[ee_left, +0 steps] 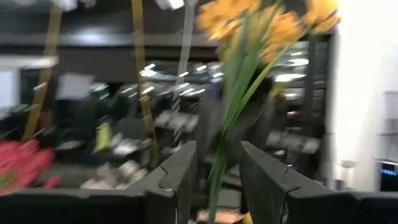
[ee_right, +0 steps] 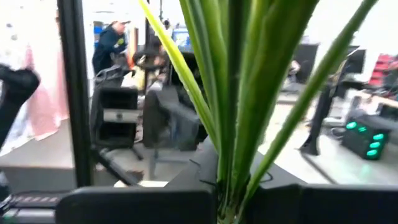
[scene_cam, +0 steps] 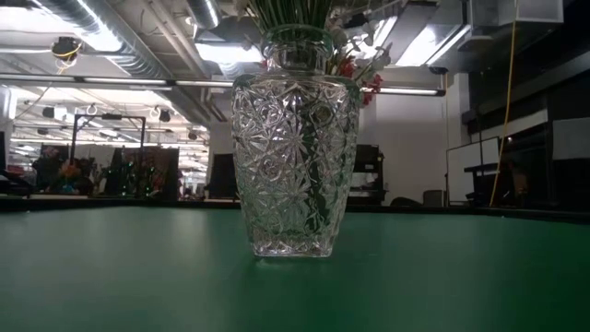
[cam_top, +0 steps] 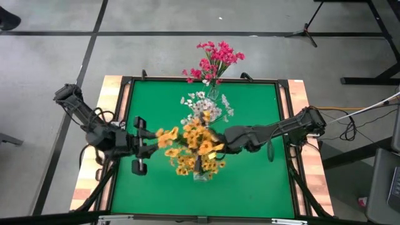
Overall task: Sort flowers into vase by color
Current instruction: Put the yellow flowers into the bottom transparent vase
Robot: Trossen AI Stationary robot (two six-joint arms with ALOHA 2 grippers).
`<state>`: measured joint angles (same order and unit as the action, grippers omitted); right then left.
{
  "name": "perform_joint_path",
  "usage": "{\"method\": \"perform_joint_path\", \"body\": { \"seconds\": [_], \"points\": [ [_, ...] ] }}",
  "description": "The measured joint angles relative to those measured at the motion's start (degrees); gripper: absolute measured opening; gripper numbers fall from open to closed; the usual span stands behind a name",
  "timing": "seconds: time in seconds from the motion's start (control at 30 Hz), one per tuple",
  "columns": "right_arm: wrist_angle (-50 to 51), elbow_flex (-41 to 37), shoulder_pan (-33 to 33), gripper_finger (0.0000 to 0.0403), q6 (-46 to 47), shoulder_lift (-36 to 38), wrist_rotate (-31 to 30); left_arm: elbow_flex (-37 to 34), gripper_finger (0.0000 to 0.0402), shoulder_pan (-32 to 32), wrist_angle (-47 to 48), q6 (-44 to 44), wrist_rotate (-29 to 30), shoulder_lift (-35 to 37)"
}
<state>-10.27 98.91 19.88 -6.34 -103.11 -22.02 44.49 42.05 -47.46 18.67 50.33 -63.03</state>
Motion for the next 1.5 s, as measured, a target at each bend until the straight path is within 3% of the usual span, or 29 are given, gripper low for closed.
{"method": "perform_joint_path", "body": {
  "seconds": [0.13, 0.33, 0.5, 0.63, 0.83, 1.03, 1.17, 1.3, 1.5],
  "points": [
    [2.4, 0.1, 2.9, 0.0014, -3.5, 4.8, -4.5, 0.0, 0.0117, 3.6, -0.3, 1.0, 8.2, 1.8],
    [10.5, 0.1, 15.6, 0.0014, -7.3, 11.5, -18.0, 0.0, 0.0117, 8.2, -0.9, 6.1, 8.6, 3.3],
    [13.4, 0.2, 28.1, 0.0014, -4.2, 10.0, -26.0, 0.0, 0.0117, 10.6, -0.8, 7.4, 8.5, 3.2],
    [13.4, 0.1, 32.6, 0.0014, 1.3, 4.8, -28.9, 0.0, 0.0111, 10.6, -0.7, 5.6, 8.7, 3.2],
    [8.6, 0.0, 30.9, 0.0014, 6.4, -5.4, -33.3, 0.0, 0.0104, 10.6, -0.7, 4.0, 8.7, 3.2],
    [1.8, 0.0, 24.3, 0.0014, 6.4, -13.2, -25.6, 0.0, 0.0104, 10.6, -0.6, 3.9, 8.8, 3.2],
    [1.1, 0.0, 22.3, 0.0014, 1.5, -15.7, -31.9, 0.0, 0.0104, 10.7, -0.6, 3.9, 10.5, 3.2],
    [1.5, 0.0, 21.7, 0.0014, -0.1, -15.8, -32.6, 0.0, 0.0104, 11.2, -0.5, 3.9, 11.9, 3.2],
    [9.1, 0.0, 21.7, 0.0014, 4.1, -15.7, -37.3, 0.0, 0.0104, 12.8, -0.5, 3.9, 12.1, 3.2]
  ]
}}
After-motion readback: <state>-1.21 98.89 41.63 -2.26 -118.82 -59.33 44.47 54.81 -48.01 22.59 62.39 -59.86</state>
